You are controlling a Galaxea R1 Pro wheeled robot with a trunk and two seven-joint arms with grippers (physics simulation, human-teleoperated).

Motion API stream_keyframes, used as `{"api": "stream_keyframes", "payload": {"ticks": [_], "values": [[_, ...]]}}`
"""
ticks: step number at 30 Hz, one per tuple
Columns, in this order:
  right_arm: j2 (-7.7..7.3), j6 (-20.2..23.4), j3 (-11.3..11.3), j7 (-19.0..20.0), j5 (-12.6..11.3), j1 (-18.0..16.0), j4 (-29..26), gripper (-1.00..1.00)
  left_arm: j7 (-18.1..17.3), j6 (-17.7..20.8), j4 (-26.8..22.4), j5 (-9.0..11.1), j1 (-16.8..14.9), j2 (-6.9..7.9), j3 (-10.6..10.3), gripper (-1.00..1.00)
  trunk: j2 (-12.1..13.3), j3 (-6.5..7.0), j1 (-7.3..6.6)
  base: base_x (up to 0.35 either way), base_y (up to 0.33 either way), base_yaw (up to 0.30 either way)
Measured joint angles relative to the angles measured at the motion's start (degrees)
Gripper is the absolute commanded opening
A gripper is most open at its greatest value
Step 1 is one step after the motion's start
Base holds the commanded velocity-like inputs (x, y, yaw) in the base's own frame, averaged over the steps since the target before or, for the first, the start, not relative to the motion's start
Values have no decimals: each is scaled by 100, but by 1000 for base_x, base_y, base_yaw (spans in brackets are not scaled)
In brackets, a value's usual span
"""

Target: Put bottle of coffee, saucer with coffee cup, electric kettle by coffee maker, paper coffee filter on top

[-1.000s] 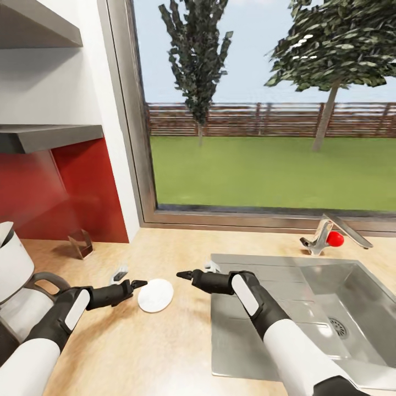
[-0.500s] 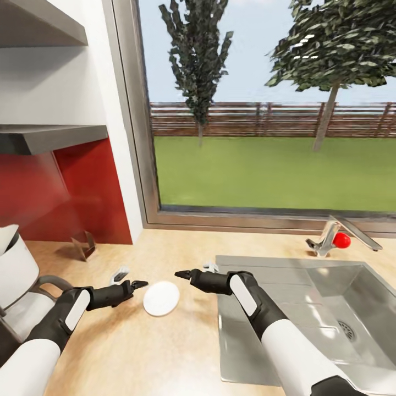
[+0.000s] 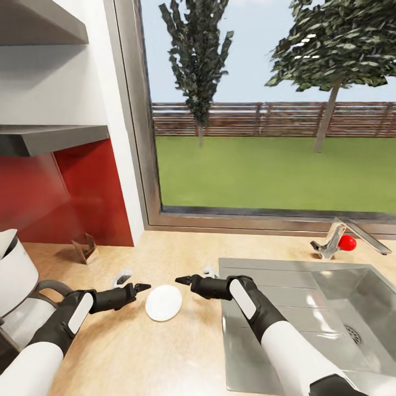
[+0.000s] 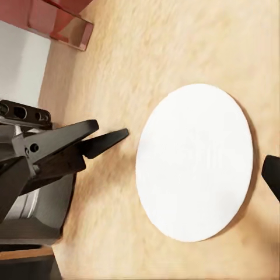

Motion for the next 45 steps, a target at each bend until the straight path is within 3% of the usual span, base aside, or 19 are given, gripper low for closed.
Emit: {"api": "stream_keyframes", "payload": {"ticks": [6, 21, 27, 45], "values": [[17, 0, 6, 0, -4, 0, 63, 100, -23, -7, -13, 102, 113, -96, 10, 100, -2, 2, -1, 0, 0, 0], [30, 0, 41, 0, -7, 0, 73, 100, 22, 22, -10, 41, 245, -265, -22, 100, -1, 1, 0, 0, 0, 0], [39, 0, 50, 0, -9, 0, 78, 100, 29, 29, -11, 35, 246, -390, -227, 100, -1, 1, 0, 0, 0, 0], [40, 1, 49, 4, -14, 0, 259, 100, 35, 32, -20, 38, 246, -498, -363, 100, -1, 1, 0, 0, 0, 0]]}}
